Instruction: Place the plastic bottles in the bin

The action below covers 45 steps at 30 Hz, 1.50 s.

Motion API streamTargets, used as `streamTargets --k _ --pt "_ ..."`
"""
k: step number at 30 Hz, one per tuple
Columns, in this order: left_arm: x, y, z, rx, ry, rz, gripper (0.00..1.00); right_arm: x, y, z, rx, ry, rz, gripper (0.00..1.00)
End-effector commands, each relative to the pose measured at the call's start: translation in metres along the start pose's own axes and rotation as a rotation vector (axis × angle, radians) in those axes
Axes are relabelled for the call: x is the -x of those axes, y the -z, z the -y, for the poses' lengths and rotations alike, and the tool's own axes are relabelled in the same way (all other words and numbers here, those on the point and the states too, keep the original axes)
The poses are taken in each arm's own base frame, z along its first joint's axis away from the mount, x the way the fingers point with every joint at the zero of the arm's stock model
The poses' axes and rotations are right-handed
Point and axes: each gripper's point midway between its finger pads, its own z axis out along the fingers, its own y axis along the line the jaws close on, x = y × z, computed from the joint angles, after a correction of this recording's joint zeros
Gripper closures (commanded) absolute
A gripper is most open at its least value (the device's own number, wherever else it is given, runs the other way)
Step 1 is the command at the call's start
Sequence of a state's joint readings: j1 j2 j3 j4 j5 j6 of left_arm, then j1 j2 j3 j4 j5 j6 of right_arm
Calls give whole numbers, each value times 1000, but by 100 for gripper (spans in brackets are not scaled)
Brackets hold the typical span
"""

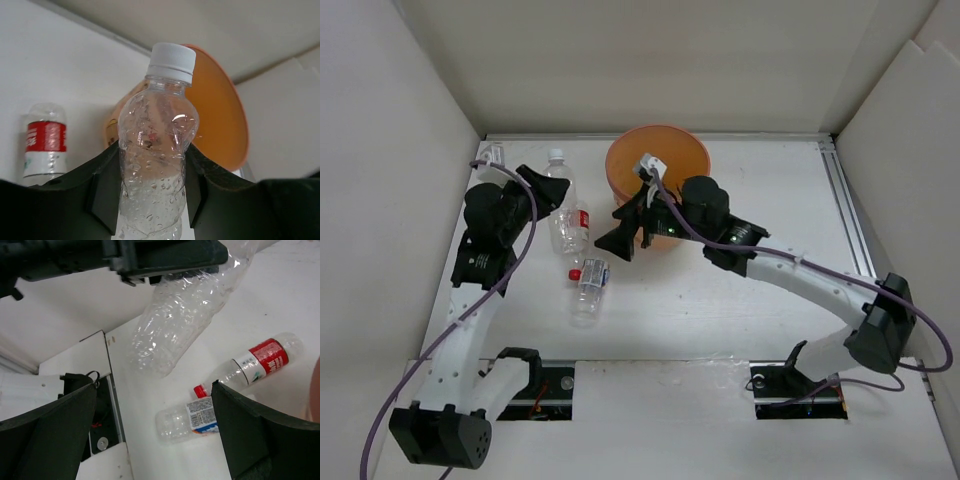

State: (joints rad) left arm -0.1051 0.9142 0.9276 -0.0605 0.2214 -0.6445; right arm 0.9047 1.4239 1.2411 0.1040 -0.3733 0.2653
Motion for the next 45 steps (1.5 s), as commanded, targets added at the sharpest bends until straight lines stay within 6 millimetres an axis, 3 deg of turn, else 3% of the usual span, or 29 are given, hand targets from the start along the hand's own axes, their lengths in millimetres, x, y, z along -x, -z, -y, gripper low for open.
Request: streamTargets --k 1,6,8,15,18,20,21,22,23,24,25,26,29,30,31,32,33,35,39,43,45 --pt "20 25 63 -293 -96 63 100 51 -13 -25 88 -8 137 0" --pt "23 45 91 -455 -98 99 100 39 -42 -23 81 -42 116 0" --pt "18 47 95 -490 -84 82 100 42 -46 -33 146 -69 138 0" --pt "11 50 109 -608 -68 54 100 39 -71 -37 231 -121 154 2" --pt "11 48 110 -606 -78 42 100 42 -74 -35 226 -119 165 19" --pt "11 47 111 -613 -79 31 100 43 -76 -38 243 -115 163 45" --pt "10 44 109 -607 -76 25 96 36 -78 -39 264 -116 140 57" --pt "13 44 110 -599 -73 31 88 44 -77 -36 260 -109 156 71" --pt "13 41 107 -580 -64 35 74 45 -76 -33 261 -107 155 89" --pt "19 40 107 -561 -58 56 61 43 -76 -32 257 -112 146 96" --pt "21 41 105 -547 -66 74 21 43 -72 -15 212 -112 144 96" --pt "28 40 104 -523 -58 95 0 51 -66 -12 202 -94 156 96" --pt "50 37 90 -380 -59 179 0 60 -50 25 97 -73 152 96" --pt "46 29 75 -298 -44 152 0 61 -45 36 71 -65 146 96" --pt "55 24 62 -212 -33 188 0 70 -38 45 36 -53 157 96" --pt "60 22 57 -169 -42 203 0 71 -29 69 -20 -41 144 96" --pt "58 18 48 -129 -43 197 0 79 -22 77 -40 -27 153 96" --pt "52 5 23 -14 -23 174 0 88 -5 109 -136 -3 159 96" --pt "27 -19 -26 165 -12 104 0 102 20 147 -240 2 152 93" --pt "2 -43 -58 269 6 20 0 112 36 174 -305 24 150 90" --pt "-15 -53 -73 297 11 -33 0 105 34 185 -321 15 126 84"
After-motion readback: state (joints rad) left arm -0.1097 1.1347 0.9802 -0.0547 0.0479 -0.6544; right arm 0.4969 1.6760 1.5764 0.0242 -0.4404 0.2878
